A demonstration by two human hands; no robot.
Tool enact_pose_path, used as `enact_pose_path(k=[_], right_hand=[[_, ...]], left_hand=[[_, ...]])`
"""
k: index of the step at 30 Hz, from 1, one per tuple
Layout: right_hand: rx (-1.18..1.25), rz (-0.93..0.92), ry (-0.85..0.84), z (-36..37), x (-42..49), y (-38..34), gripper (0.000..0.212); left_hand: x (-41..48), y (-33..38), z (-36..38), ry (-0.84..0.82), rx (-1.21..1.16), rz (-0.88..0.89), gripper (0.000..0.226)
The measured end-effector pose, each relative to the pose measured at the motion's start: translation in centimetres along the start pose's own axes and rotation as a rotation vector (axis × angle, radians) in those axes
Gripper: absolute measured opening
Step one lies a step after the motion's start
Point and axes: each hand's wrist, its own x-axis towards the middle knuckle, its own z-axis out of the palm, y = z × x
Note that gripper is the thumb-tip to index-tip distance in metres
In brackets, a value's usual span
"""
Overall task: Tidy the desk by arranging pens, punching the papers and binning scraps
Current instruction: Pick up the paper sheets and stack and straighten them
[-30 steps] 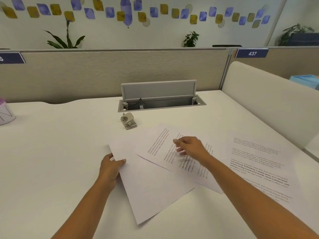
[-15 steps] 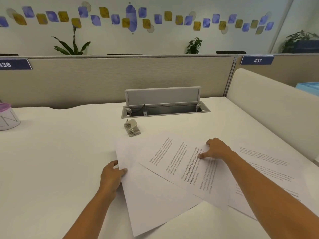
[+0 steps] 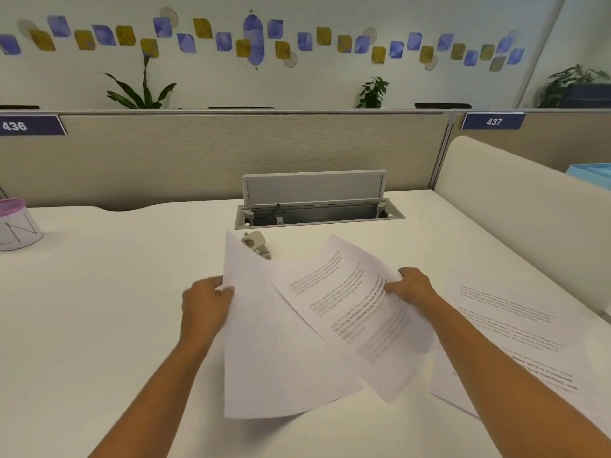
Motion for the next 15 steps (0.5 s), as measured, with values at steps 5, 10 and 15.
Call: enact_pose_path(k=[5, 10, 15], right_hand=[[0.365, -0.036, -0.083, 0.3, -2.2, -1.4, 0.021], [0.501, -0.092, -0.193, 1.7, -4.7, -2.6, 0.031], [0.713, -0.058, -0.296, 2.8, -5.9, -2.6, 0.030]], left_hand=[[2.0, 5.9, -1.3, 0.001, 0.327, 0.241, 0.035], [2.0, 11.6, 0.1, -0.078, 0.488, 0.367, 0.023], [0.6, 13.8, 4.7, -0.260, 0.422, 0.369, 0.023]])
